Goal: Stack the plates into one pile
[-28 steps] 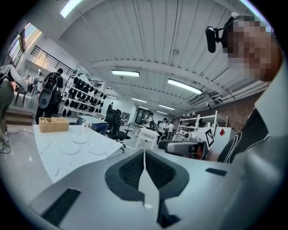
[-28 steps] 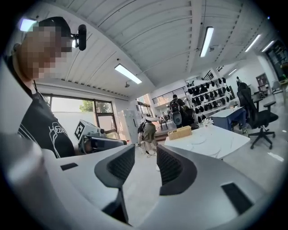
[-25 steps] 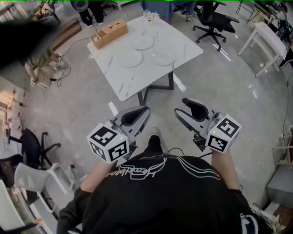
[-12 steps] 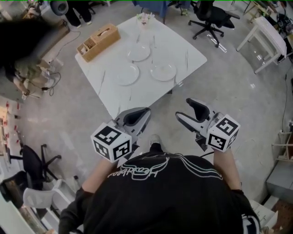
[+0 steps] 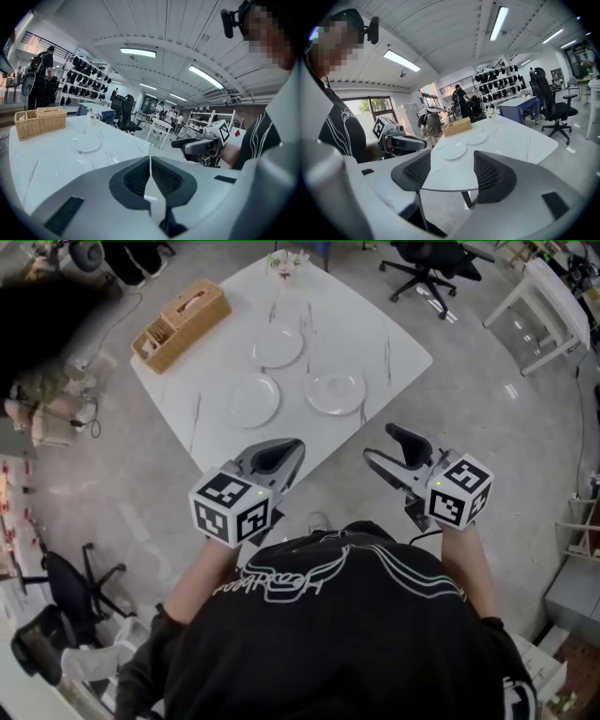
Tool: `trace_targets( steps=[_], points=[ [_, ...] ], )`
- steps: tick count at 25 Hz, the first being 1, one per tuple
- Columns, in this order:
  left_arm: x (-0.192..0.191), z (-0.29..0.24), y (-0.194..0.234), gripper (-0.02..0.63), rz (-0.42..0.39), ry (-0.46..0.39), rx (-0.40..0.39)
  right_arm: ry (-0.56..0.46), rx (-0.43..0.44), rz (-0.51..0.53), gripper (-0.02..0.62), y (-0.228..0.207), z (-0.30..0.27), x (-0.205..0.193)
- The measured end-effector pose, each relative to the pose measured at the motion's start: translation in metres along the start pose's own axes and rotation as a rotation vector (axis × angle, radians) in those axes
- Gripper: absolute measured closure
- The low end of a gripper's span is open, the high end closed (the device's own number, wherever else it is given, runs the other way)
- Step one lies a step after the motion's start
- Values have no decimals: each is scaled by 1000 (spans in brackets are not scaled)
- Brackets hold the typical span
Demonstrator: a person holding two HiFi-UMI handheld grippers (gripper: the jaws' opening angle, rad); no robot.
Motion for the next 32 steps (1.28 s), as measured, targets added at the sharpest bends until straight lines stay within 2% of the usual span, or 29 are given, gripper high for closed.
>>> trace_targets(
  steps=[8, 19, 26, 32],
  points=[
    [-2, -46, 34, 574, 22, 74, 41, 45, -24, -47, 310, -48, -22, -2],
    [2, -115, 81, 574, 41, 185, 148, 153, 38, -125, 310, -132, -69, -3],
    [-11, -146, 112, 574, 92, 260, 204, 235, 69, -138, 310, -183, -103, -2],
    [-24, -165, 126, 574, 120, 306, 230, 322, 78, -113, 310, -207, -130, -11]
  ],
)
Point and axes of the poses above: the fingertips, and each gripper's own axes: z backward along the fingers, y to its left, x out of its top, the point moved 9 cm from there along z, backward along the fingers, and after that the axes turned 2 degrees about -y, right-handed, at the moved point
